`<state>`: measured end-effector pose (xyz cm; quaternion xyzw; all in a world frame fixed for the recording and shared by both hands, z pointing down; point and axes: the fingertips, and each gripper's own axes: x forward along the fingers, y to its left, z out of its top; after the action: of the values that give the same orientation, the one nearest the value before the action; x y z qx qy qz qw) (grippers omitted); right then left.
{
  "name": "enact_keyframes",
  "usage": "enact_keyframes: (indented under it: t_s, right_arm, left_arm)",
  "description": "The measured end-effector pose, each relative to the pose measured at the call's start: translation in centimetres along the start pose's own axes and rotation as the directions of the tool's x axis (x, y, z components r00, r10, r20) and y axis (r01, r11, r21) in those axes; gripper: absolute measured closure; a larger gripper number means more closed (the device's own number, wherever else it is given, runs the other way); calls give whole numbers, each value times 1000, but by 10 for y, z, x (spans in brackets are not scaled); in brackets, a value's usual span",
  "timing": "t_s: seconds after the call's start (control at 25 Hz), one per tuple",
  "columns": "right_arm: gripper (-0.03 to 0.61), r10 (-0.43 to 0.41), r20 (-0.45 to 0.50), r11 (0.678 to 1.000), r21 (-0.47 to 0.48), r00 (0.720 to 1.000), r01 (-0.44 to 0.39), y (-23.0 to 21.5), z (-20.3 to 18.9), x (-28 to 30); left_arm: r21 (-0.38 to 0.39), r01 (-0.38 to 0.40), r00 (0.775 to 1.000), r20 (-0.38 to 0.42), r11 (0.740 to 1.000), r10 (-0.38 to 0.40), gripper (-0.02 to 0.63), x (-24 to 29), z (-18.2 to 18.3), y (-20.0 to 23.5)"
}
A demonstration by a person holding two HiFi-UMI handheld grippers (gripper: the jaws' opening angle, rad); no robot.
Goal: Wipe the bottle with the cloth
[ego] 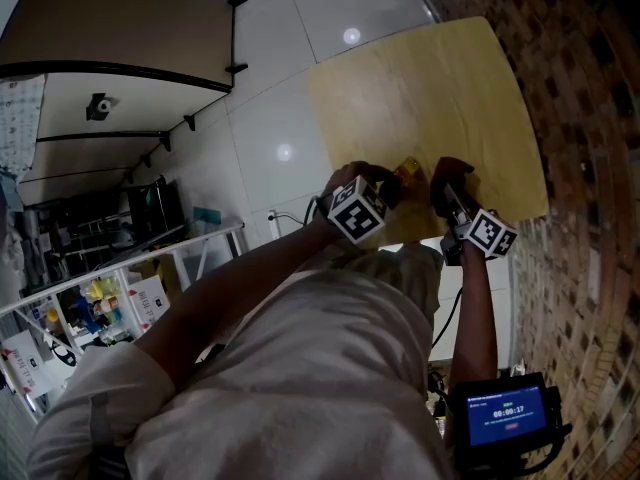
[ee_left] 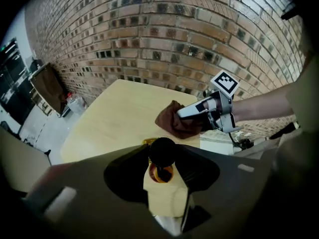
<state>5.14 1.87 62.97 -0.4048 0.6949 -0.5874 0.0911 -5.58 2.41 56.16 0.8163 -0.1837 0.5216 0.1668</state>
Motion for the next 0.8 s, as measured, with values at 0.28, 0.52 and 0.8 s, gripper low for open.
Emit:
enact_keyframes:
  t_s: [0.28,0.52,0.8]
  right_arm:
    - [486,196,-95,909,-355,976,-217,113,17,12]
    - [488,203,-216,832,-476,955,-285,132,-11,39]
    - [489,75,-165,867,-476,983,-146,68,-16,65]
  left_arm:
    - [116,37,999,-25,993,-35,430,-1,0,-13]
    - [92,43,999,-19,995,-42,430,0,2,-14]
    - [58,55,998,-10,997,-54,430,12,1,-7]
